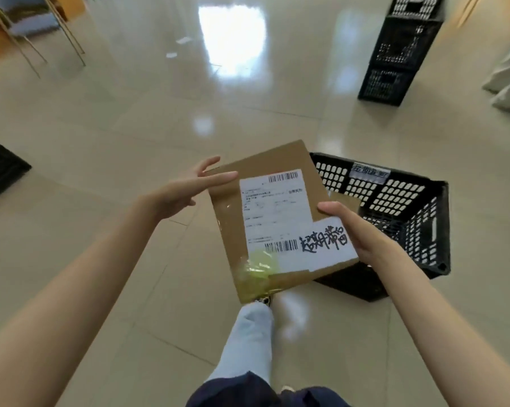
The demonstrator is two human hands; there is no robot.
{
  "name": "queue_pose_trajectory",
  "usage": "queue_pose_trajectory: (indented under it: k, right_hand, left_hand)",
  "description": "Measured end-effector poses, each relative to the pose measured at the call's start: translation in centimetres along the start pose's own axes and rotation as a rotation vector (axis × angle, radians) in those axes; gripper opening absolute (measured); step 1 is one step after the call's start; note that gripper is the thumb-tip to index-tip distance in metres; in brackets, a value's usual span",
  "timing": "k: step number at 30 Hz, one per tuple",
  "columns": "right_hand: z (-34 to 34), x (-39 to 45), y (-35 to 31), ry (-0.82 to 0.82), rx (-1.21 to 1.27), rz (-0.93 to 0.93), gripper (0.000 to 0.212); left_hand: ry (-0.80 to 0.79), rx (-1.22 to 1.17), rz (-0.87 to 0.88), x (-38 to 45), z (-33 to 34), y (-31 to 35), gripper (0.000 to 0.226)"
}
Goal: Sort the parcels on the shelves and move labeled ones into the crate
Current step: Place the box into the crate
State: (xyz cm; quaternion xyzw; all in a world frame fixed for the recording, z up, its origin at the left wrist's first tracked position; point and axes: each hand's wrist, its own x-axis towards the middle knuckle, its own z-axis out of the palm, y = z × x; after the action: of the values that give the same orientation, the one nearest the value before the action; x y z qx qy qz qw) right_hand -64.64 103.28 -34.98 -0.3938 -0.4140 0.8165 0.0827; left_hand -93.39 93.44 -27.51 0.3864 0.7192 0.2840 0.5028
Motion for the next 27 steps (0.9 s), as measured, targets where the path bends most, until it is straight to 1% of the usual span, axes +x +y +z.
queue_pose_trajectory:
  k: [1,4,5,7,8,10,12,13,14,16,20,23,27]
  right_hand:
    - [-1.1,0.8,-0.7,0.056,0.044,-0.025,0.05]
    - [-4.0,2.9,-3.0,0.187,0.165,-0.075,0.048]
    - [-4.8,3.4,-3.7,0.221,0.208,-0.084,0.044]
    - [-6.6,4.3,-4.9,0.298,0.256,-0.114,0.037]
    - [-7.4,4.6,-5.4,0.346,0.256,-0.123,0.037]
    - [-9.0,5.1,-6.1,0.465,0.245,-0.144,0.046]
    - [-10.6,5.5,-6.3,0.61,0.244,-0.191,0.063]
    - [-11.4,5.5,-6.1,0.665,0.254,-0.213,0.067]
    - [-12.1,5.5,-5.8,0.708,0.283,-0.229,0.064]
    - [-13.7,5.3,-5.3,0.791,0.352,-0.256,0.058]
    - [-18.0,4.8,-4.4,0.951,0.362,-0.24,0.059]
    - [-22.2,5.2,-3.8,1.004,0.314,-0.2,0.067]
    - [-28.5,7.3,-3.2,1.014,0.217,-0.127,0.063]
  left_hand:
    - [-0.024,-0.028,-0.002,2.4,0.3,0.5,0.123]
    - [-0.176,-0.105,0.009,9.5,1.5,2.2,0.108]
    - [-0.229,-0.111,0.019,11.6,2.2,3.0,0.104]
    - [-0.301,-0.057,0.048,15.4,3.7,4.8,0.099]
    - [-0.328,-0.032,0.059,17.2,4.4,5.8,0.096]
    - [-0.393,-0.011,0.079,20.8,5.7,7.9,0.091]
    - [-0.469,0.015,0.098,23.8,7.5,9.8,0.087]
    - [-0.502,0.036,0.102,25.1,8.6,10.5,0.085]
    - [-0.524,0.056,0.103,26.3,9.9,11.1,0.082]
    - [-0.541,0.085,0.092,28.4,12.7,12.0,0.079]
    - [-0.555,0.084,0.056,31.5,18.3,12.8,0.071]
    - [-0.542,0.056,0.015,33.6,22.4,12.7,0.068]
    - [-0.497,-0.001,-0.076,36.8,27.4,12.2,0.072]
